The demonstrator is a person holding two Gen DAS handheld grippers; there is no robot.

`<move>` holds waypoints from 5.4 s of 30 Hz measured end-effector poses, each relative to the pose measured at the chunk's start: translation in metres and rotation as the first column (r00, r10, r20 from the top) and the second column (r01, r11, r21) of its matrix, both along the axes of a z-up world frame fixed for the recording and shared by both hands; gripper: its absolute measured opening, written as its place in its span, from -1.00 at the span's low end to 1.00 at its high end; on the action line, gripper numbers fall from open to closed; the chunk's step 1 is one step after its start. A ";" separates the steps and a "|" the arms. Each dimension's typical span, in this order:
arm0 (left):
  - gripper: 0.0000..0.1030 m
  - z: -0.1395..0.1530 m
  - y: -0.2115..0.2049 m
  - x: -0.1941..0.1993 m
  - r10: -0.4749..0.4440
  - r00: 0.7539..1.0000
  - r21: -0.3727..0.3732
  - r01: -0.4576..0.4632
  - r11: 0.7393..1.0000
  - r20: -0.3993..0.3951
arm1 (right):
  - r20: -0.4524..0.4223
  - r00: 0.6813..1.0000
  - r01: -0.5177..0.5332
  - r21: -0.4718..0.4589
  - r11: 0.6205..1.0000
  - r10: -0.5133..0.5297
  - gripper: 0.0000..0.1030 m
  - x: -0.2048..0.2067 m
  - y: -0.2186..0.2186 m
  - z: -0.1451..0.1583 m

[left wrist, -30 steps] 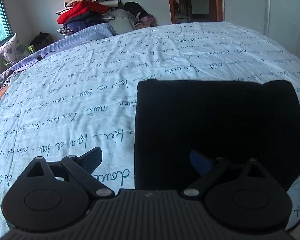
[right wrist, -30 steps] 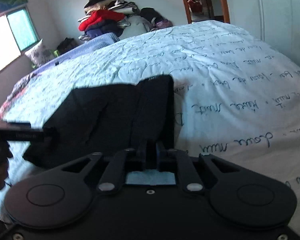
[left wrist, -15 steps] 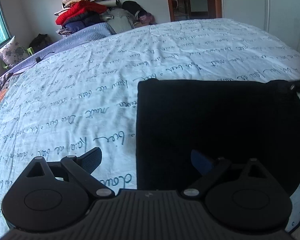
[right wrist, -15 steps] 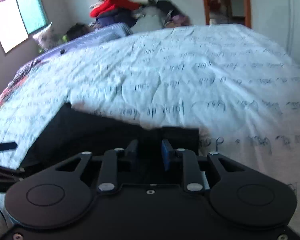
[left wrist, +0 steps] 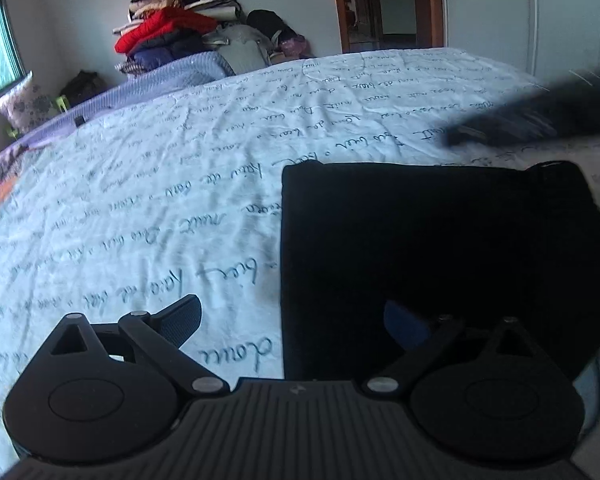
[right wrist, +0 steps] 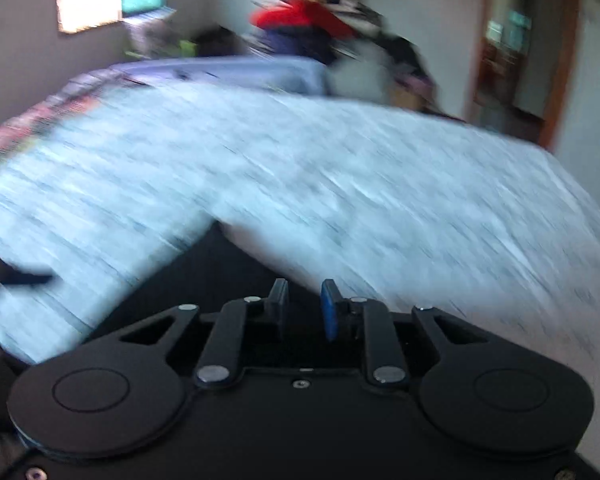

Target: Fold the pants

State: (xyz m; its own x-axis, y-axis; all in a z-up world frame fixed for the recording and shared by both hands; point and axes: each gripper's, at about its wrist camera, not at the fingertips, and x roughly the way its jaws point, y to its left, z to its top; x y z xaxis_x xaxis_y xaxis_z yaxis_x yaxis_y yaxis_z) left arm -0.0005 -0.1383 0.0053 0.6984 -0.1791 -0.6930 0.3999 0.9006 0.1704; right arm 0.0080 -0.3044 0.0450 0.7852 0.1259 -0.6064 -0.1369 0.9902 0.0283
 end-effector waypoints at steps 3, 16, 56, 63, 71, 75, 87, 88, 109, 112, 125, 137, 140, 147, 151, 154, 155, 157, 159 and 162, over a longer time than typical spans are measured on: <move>0.95 -0.006 0.000 -0.007 -0.012 1.000 0.003 0.012 1.000 0.001 | -0.032 0.993 -0.108 0.042 0.993 0.110 -0.62 0.043 0.028 -0.004; 0.97 -0.009 0.005 0.000 0.016 0.999 -0.013 -0.017 1.000 -0.031 | -0.108 0.984 -0.133 0.066 0.989 0.139 -0.61 0.088 0.055 -0.020; 0.98 -0.009 -0.015 -0.002 0.054 0.984 -0.081 -0.068 0.994 -0.168 | -0.082 0.980 0.175 -0.053 0.983 -0.179 -0.13 -0.099 -0.031 -0.039; 0.98 -0.008 -0.018 -0.008 0.053 0.989 -0.053 -0.061 0.997 -0.138 | -0.050 0.974 0.220 -0.026 0.975 -0.221 -0.08 -0.108 -0.035 -0.036; 0.96 -0.006 -0.013 -0.015 0.055 0.987 -0.064 -0.065 0.996 -0.148 | -0.066 0.970 0.230 -0.055 0.972 -0.233 0.04 -0.114 -0.030 -0.045; 0.95 0.007 0.009 -0.032 0.038 0.985 -0.085 -0.053 0.995 -0.168 | -0.048 0.960 0.278 0.023 0.960 -0.276 0.51 -0.135 -0.030 -0.026; 0.92 0.006 0.051 -0.081 0.055 0.962 -0.159 -0.100 0.982 -0.267 | -0.007 0.945 0.326 -0.012 0.945 -0.326 1.00 -0.195 0.024 -0.005; 0.92 0.002 0.048 -0.080 0.059 0.962 -0.159 -0.104 0.982 -0.267 | -0.006 0.941 0.339 -0.031 0.940 -0.339 1.00 -0.192 0.030 -0.010; 0.93 -0.011 0.036 -0.101 0.138 0.986 -0.088 -0.147 0.985 -0.094 | -0.047 0.944 0.328 0.014 0.945 -0.327 1.00 -0.201 0.047 -0.036; 0.93 -0.012 0.041 -0.100 0.159 0.982 -0.096 -0.169 0.981 -0.102 | -0.042 0.944 0.329 -0.004 0.944 -0.329 1.00 -0.202 0.048 -0.036; 0.93 -0.015 0.046 -0.097 0.178 0.979 -0.082 -0.186 0.979 -0.103 | -0.053 0.935 0.351 -0.007 0.936 -0.351 1.00 -0.203 0.039 -0.039; 0.93 -0.016 0.047 -0.095 0.177 0.978 -0.081 -0.187 0.979 -0.112 | -0.053 0.935 0.352 -0.006 0.936 -0.352 1.00 -0.204 0.039 -0.038; 0.93 -0.017 0.046 -0.095 0.177 0.978 -0.081 -0.187 0.979 -0.114 | -0.054 0.934 0.352 -0.005 0.936 -0.352 1.00 -0.204 0.039 -0.038; 0.93 -0.018 0.046 -0.095 0.175 0.978 -0.077 -0.185 0.980 -0.115 | -0.053 0.935 0.352 -0.006 0.936 -0.352 1.00 -0.204 0.039 -0.038; 0.93 -0.018 0.046 -0.095 0.175 0.978 -0.078 -0.184 0.980 -0.115 | -0.053 0.935 0.352 -0.006 0.936 -0.352 1.00 -0.204 0.039 -0.038; 0.93 -0.018 0.046 -0.094 0.173 0.978 -0.077 -0.183 0.980 -0.117 | -0.054 0.934 0.352 -0.006 0.936 -0.352 1.00 -0.204 0.039 -0.038; 0.93 -0.018 0.046 -0.095 0.173 0.978 -0.075 -0.183 0.980 -0.117 | -0.054 0.935 0.352 -0.005 0.936 -0.352 1.00 -0.204 0.039 -0.038; 0.93 -0.020 0.045 -0.095 0.173 0.978 -0.073 -0.182 0.981 -0.117 | -0.053 0.934 0.352 -0.006 0.936 -0.352 1.00 -0.204 0.039 -0.038; 0.93 -0.020 0.045 -0.095 0.171 0.978 -0.075 -0.180 0.981 -0.118 | -0.053 0.934 0.354 -0.006 0.935 -0.353 1.00 -0.204 0.039 -0.038; 0.93 -0.020 0.046 -0.095 0.170 0.978 -0.075 -0.180 0.981 -0.119 | -0.053 0.934 0.354 -0.007 0.935 -0.354 1.00 -0.205 0.039 -0.038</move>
State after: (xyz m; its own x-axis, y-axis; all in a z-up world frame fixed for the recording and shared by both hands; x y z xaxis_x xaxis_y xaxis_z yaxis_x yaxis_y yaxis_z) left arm -0.0958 -0.0927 -0.0145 0.6432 -0.1227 -0.7558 0.2473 0.9675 0.0534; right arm -0.1966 -0.2655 0.0068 0.7462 -0.1532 -0.6478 0.2245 0.9741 0.0283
